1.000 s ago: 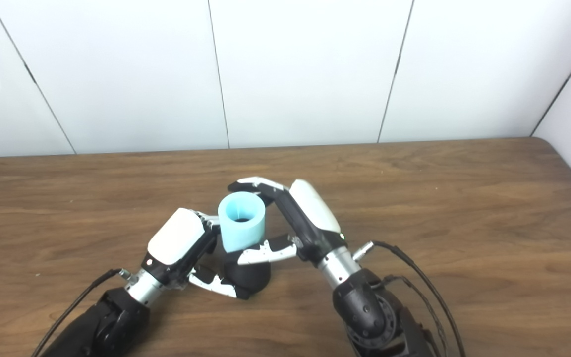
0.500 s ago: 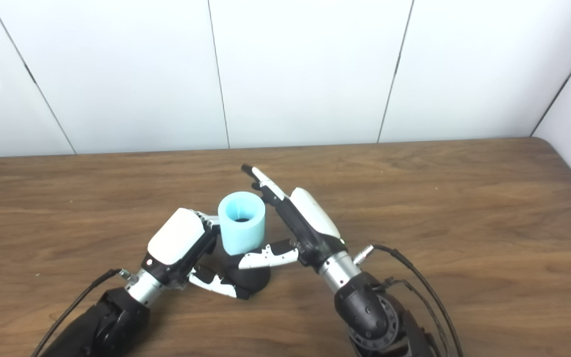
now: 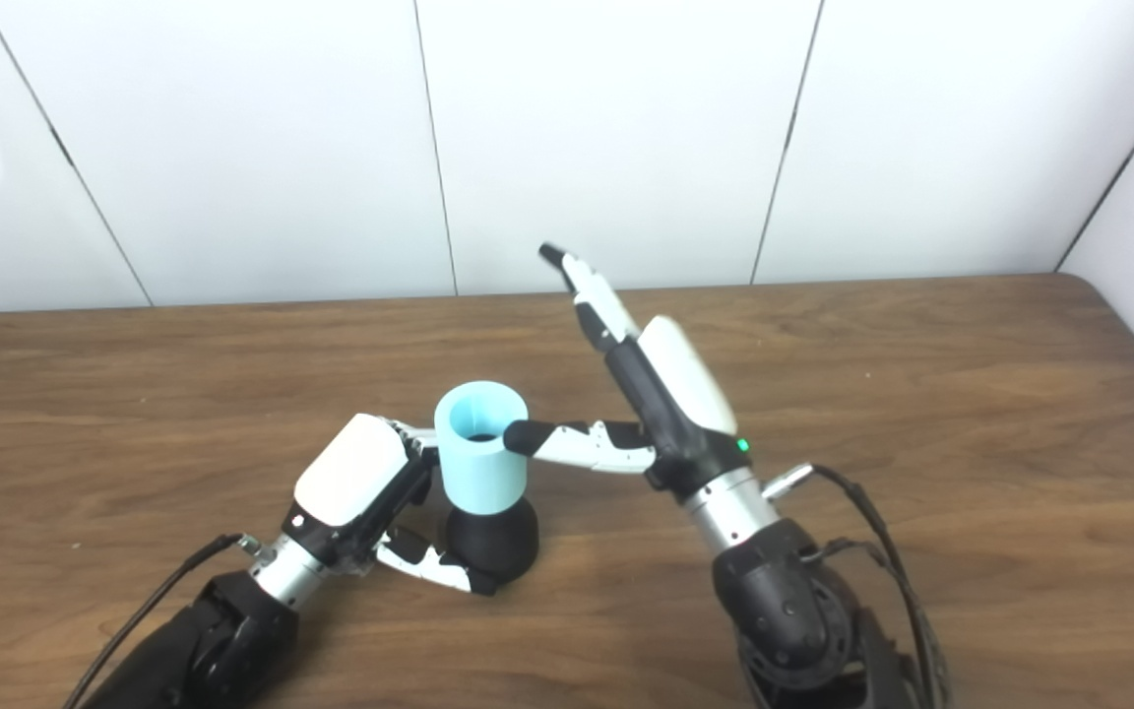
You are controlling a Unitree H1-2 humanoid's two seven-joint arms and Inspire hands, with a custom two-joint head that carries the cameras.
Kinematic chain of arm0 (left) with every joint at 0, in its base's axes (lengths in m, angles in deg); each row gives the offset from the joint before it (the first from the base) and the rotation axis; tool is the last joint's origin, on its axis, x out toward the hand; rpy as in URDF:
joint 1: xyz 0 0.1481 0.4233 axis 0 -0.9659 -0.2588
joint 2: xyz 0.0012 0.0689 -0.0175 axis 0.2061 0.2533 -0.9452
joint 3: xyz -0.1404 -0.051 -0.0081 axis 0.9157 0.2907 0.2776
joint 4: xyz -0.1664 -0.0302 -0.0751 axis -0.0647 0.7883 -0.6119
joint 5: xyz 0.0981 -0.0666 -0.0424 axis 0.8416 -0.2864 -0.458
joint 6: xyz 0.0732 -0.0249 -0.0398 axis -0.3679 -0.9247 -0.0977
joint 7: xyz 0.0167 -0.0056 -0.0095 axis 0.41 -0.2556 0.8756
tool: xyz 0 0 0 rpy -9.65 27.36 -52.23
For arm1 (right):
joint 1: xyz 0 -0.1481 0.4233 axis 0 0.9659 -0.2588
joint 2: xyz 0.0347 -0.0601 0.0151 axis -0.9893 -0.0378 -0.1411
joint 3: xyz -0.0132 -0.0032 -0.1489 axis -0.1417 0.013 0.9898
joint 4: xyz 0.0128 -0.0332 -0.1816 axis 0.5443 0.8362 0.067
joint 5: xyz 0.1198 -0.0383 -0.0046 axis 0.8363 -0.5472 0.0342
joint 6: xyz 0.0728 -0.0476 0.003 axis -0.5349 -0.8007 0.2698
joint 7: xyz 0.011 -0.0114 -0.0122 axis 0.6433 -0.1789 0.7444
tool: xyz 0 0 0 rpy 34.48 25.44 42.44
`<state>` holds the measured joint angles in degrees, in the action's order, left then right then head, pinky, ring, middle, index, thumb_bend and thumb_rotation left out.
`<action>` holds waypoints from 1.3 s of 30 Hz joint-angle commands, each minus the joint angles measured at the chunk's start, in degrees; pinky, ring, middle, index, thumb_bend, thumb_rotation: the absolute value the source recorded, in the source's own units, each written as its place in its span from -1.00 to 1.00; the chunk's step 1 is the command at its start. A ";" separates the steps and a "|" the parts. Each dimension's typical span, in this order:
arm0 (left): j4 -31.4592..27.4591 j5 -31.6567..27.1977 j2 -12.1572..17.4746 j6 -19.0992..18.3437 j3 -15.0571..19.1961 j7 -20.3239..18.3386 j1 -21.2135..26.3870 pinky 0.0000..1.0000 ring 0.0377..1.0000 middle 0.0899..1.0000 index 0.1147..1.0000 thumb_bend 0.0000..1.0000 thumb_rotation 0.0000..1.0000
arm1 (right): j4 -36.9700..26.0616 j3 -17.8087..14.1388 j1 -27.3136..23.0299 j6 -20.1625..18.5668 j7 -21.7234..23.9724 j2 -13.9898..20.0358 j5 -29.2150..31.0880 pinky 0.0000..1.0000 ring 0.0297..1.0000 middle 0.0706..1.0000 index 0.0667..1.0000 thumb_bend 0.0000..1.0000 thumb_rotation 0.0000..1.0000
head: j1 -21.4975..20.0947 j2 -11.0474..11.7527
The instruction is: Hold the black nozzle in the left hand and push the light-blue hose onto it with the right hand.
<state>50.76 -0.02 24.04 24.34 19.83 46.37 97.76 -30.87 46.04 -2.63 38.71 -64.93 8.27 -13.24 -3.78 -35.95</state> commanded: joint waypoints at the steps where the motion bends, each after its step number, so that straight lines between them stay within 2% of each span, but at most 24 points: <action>1: 6.04 0.97 -2.25 -0.14 -4.06 -1.35 -9.46 -0.72 -0.70 -0.16 -0.17 0.05 -1.00 | -4.56 1.05 -3.07 5.74 -0.11 2.80 -5.57 0.80 0.99 1.00 0.99 0.99 0.75 | -0.03 -0.01; 2: 5.91 1.03 -2.21 -0.16 -4.06 -1.33 -9.49 -0.72 -0.70 -0.16 -0.17 0.05 -1.00 | -5.52 1.69 -3.16 6.20 0.85 3.76 -7.98 0.86 0.99 1.00 0.97 0.99 0.78 | -0.03 -0.21; 5: 5.72 0.99 -2.14 -0.03 -4.03 -1.28 -9.54 -0.72 -0.70 -0.16 -0.17 0.05 -1.00 | -7.89 3.31 -3.31 7.14 2.96 5.58 -12.72 0.81 0.92 0.96 0.91 1.00 0.84 | -0.05 -0.22; 12: 5.79 1.16 -2.06 -0.42 -4.23 -1.79 -9.43 -0.71 -0.69 -0.16 -0.17 0.05 -1.00 | -10.76 5.05 -3.76 8.55 7.25 6.63 -16.74 0.82 0.89 0.90 0.83 0.98 0.80 | 0.10 -0.22; 15: 5.92 1.03 -2.02 -0.17 -4.25 -1.79 -9.36 -0.72 -0.69 -0.16 -0.17 0.05 -1.00 | -11.05 5.62 -3.75 9.96 8.85 7.02 -18.41 0.91 0.89 0.91 0.83 0.97 0.75 | 0.10 -0.22; 21: 6.30 1.09 -2.05 0.06 -4.23 -1.48 -9.21 -0.72 -0.70 -0.16 -0.17 0.05 -1.00 | -10.19 6.00 -3.25 12.73 9.62 6.97 -23.20 0.95 0.85 0.85 0.79 1.00 0.71 | 0.02 -0.05; 27: 6.32 1.30 -2.10 -0.23 -4.32 -1.58 -9.16 -0.71 -0.69 -0.16 -0.17 0.05 -1.00 | -9.01 5.98 -2.74 13.92 10.53 6.52 -24.94 1.00 0.88 0.89 0.81 0.97 0.71 | 0.75 0.11; 33: 6.65 1.01 -2.17 0.20 -4.41 -1.59 -9.09 -0.71 -0.68 -0.16 -0.17 0.05 -1.00 | -8.09 6.49 -2.67 13.60 13.40 6.49 -27.27 1.00 0.97 0.96 0.91 0.95 0.72 | 0.56 0.14; 39: 6.75 0.97 -2.21 0.29 -4.39 -1.42 -9.13 -0.71 -0.68 -0.16 -0.17 0.05 -1.00 | -5.46 7.19 -2.36 13.86 13.33 5.93 -27.46 0.98 0.97 0.97 0.91 0.95 0.68 | 0.56 0.14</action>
<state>50.90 -0.01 24.04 24.44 19.64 46.49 97.81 -35.63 53.45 -3.68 51.29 -50.48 14.33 -40.85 -3.16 -35.77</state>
